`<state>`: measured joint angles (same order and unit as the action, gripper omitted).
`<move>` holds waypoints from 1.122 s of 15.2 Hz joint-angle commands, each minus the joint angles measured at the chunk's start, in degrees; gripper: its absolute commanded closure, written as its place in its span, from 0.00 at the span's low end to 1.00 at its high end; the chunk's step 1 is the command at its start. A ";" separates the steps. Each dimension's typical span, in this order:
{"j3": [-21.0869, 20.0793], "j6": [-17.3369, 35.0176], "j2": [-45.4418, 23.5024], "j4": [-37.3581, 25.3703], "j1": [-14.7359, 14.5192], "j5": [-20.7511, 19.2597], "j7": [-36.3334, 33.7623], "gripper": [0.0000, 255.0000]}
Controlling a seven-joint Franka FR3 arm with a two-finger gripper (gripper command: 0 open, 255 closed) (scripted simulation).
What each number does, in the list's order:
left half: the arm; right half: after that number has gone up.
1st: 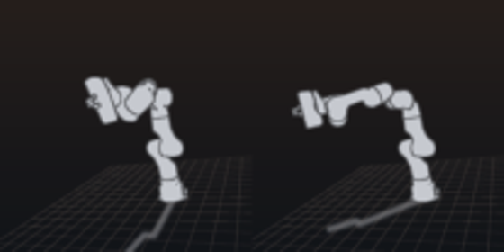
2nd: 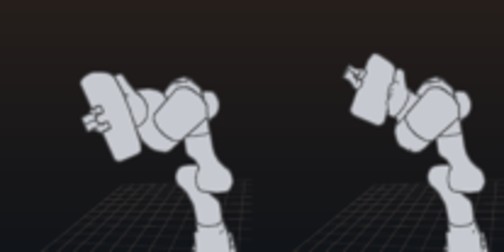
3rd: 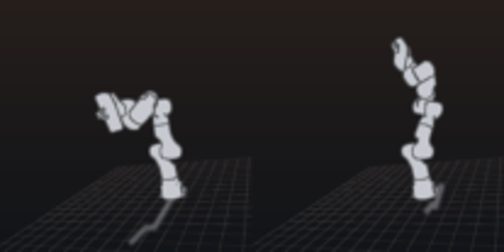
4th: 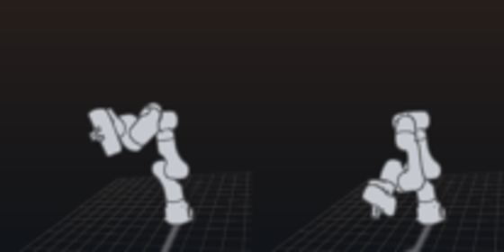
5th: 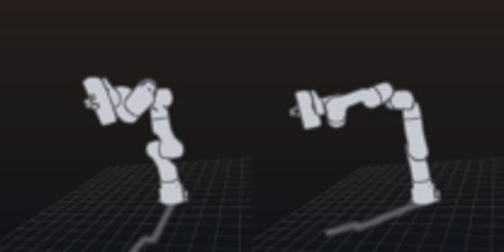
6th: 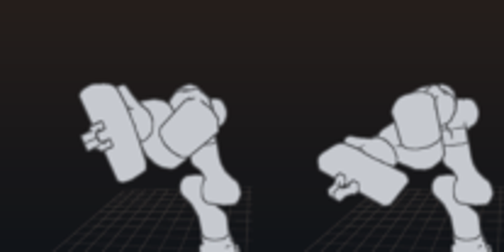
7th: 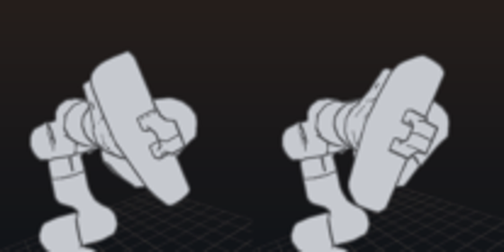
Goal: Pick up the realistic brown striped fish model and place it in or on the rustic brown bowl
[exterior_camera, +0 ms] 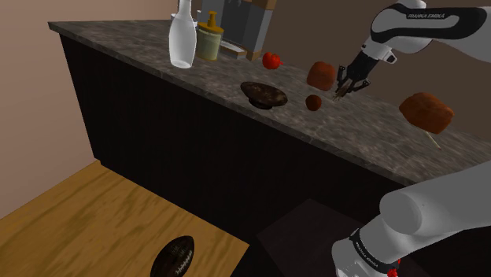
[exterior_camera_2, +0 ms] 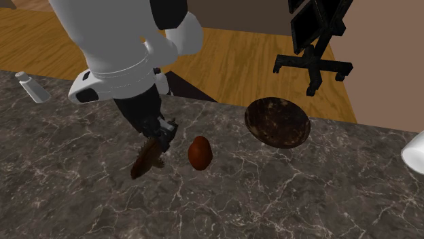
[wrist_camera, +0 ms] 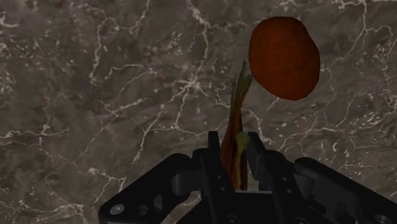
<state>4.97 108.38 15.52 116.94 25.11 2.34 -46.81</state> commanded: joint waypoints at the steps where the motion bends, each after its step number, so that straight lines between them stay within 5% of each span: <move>1: 0.04 -1.67 -0.31 -1.97 0.01 -0.01 0.00 1.00; 10: 0.04 -8.42 -1.12 -9.53 -0.03 0.00 -0.30 1.00; 17: -6.39 -7.72 -0.37 -8.54 -3.62 0.38 -10.15 1.00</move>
<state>-0.35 100.78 15.49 108.96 22.08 2.64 -55.24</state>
